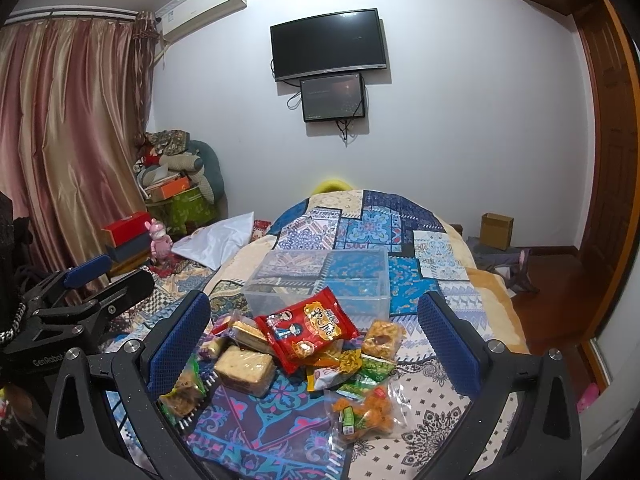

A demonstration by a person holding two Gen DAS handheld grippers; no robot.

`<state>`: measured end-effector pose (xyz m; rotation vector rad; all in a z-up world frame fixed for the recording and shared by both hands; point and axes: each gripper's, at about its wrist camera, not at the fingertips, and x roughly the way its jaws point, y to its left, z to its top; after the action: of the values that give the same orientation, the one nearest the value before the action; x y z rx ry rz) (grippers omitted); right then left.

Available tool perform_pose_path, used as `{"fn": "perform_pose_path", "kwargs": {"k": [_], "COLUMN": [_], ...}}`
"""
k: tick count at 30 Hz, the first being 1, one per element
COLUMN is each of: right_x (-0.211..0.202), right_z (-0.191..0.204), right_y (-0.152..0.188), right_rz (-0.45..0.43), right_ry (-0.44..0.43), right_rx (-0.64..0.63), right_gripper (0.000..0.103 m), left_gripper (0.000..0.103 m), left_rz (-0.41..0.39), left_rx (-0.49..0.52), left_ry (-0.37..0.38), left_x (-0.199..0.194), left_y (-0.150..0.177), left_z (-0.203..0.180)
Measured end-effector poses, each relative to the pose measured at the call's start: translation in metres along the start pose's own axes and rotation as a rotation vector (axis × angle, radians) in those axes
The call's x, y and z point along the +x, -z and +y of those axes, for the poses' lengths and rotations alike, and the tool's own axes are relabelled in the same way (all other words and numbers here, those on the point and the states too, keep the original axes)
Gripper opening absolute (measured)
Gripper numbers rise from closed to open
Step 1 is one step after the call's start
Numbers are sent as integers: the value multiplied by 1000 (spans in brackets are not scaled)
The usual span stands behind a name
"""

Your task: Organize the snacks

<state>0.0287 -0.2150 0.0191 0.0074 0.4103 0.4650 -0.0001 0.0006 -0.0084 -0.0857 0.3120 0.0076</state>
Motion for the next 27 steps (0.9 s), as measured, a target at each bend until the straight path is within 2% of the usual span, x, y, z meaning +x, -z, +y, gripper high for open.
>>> {"fn": "perform_pose_path", "kwargs": {"k": [27], "right_x": [0], "right_z": [-1], "right_y": [1], "right_rz": [4], "right_ry": [0], "right_rx": [1], "right_gripper": [103], "left_gripper": [103], "left_rz": [4], "left_rx": [1], "left_ry": [15], "left_x": [-1], "left_y": [0], "left_z": [-1]}}
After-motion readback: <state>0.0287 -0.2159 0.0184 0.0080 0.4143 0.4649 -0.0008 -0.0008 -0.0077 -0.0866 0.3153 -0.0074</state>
